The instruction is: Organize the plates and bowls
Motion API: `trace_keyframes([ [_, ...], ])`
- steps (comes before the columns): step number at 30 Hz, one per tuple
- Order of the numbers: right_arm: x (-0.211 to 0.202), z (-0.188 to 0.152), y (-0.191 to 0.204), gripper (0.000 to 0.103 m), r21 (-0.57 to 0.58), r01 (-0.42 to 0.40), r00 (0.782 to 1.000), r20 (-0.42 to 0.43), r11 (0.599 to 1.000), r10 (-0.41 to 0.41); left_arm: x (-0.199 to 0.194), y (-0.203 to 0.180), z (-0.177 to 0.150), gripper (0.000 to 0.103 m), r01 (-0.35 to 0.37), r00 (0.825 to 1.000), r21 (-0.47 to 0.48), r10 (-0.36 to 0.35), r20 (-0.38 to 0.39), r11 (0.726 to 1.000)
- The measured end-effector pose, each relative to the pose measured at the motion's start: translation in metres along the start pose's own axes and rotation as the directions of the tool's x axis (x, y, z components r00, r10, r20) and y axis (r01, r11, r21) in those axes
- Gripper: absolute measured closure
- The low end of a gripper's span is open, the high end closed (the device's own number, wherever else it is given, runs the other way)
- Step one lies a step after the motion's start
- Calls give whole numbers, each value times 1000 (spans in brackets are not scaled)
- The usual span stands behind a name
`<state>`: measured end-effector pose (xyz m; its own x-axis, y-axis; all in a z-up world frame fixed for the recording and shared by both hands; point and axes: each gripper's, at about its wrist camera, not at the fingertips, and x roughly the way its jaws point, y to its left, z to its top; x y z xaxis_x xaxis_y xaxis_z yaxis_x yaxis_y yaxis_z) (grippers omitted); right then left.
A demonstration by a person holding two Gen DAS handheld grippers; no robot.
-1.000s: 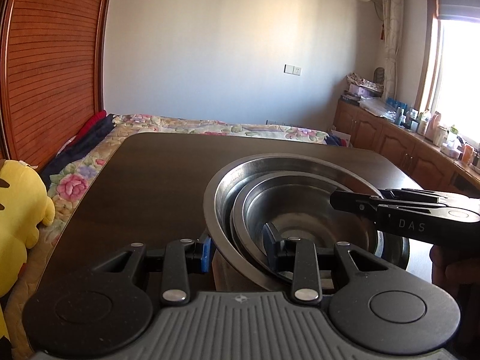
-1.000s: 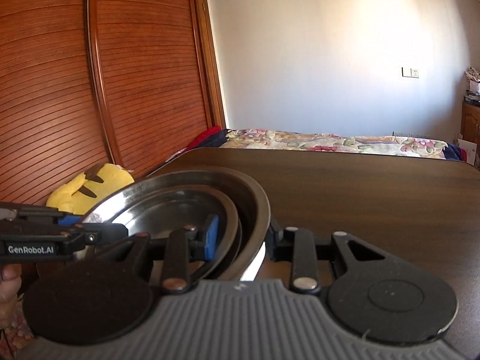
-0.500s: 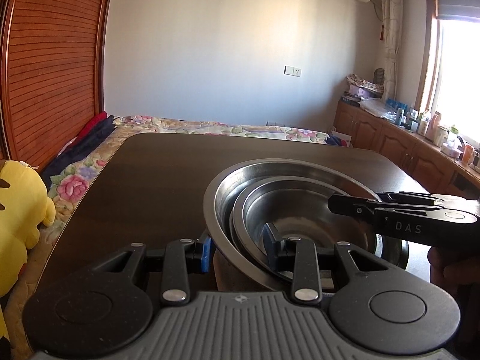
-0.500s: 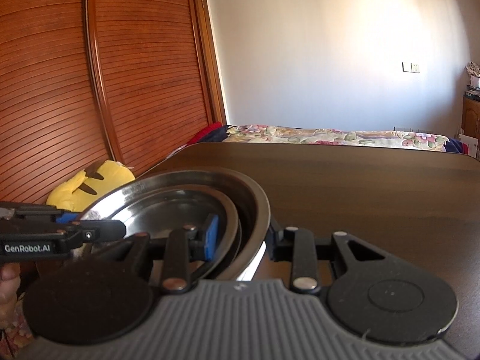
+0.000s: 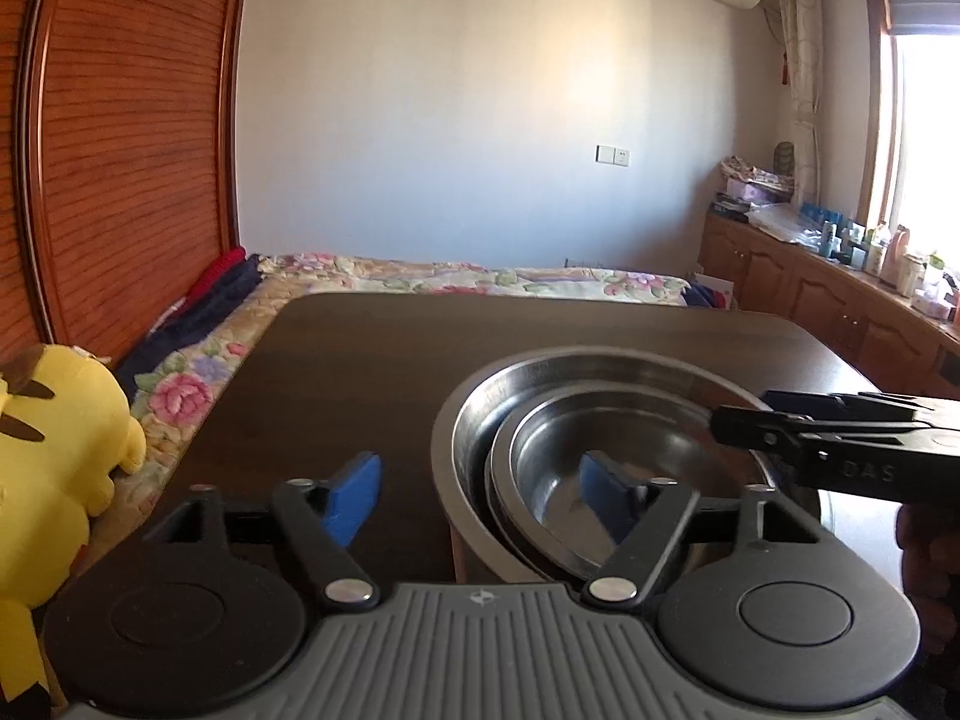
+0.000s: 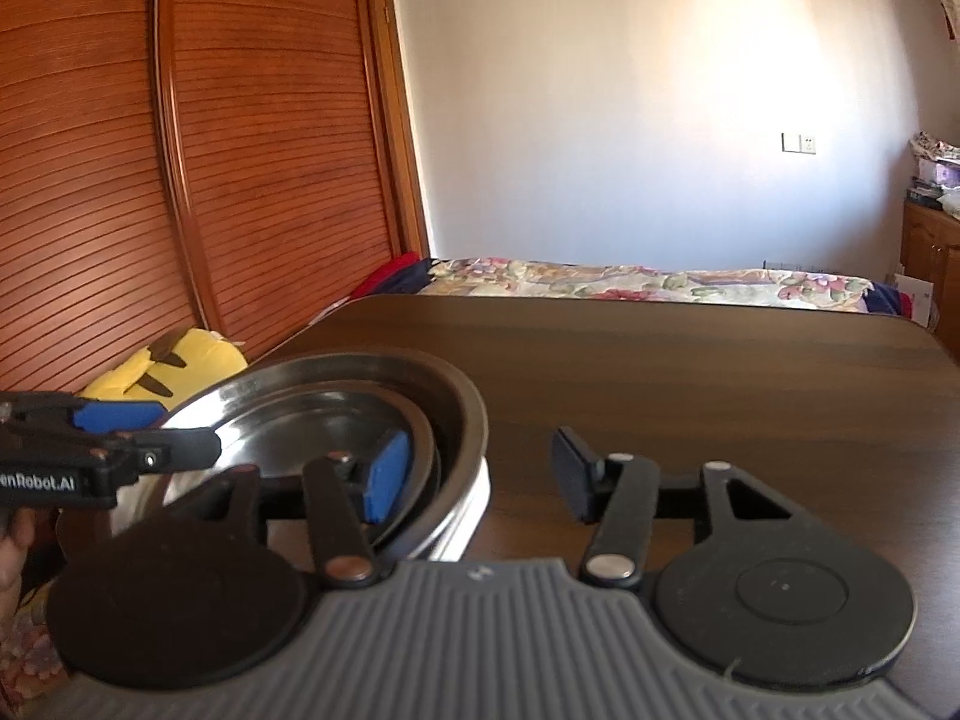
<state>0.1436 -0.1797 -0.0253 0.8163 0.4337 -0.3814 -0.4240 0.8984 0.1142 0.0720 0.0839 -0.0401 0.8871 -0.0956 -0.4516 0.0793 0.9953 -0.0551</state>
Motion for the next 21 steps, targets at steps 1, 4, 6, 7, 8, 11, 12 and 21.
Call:
trace_keyframes([
  [1,-3,0,0,43,-3,6,1000,7,1000,-6,-2,-1,1,19,-2,1000,2,2,5,1000],
  [4,-14,3,-1,40,-9,21,999,28,1000,-21,-6,-5,3,13,0,1000,7,0,12,1000],
  [6,-21,5,-2,38,-11,30,999,42,999,-29,-10,-8,4,10,2,1000,15,-2,20,1000],
  [7,-25,6,-3,37,-14,34,998,51,999,-34,-12,-10,5,7,2,1000,18,-2,25,1000],
  [8,-29,6,-3,34,-17,40,997,59,999,-39,-15,-12,6,6,3,1000,19,-3,30,1000],
  [11,-40,9,-4,20,-20,56,995,89,998,-55,-24,-22,8,1,4,999,43,-6,50,999],
  [12,-44,10,-5,19,-21,65,993,99,998,-62,-26,-26,9,0,3,999,49,-6,53,999],
  [21,-80,16,-10,0,-24,127,979,166,992,-122,-50,-56,17,0,-4,995,98,-5,100,995],
])
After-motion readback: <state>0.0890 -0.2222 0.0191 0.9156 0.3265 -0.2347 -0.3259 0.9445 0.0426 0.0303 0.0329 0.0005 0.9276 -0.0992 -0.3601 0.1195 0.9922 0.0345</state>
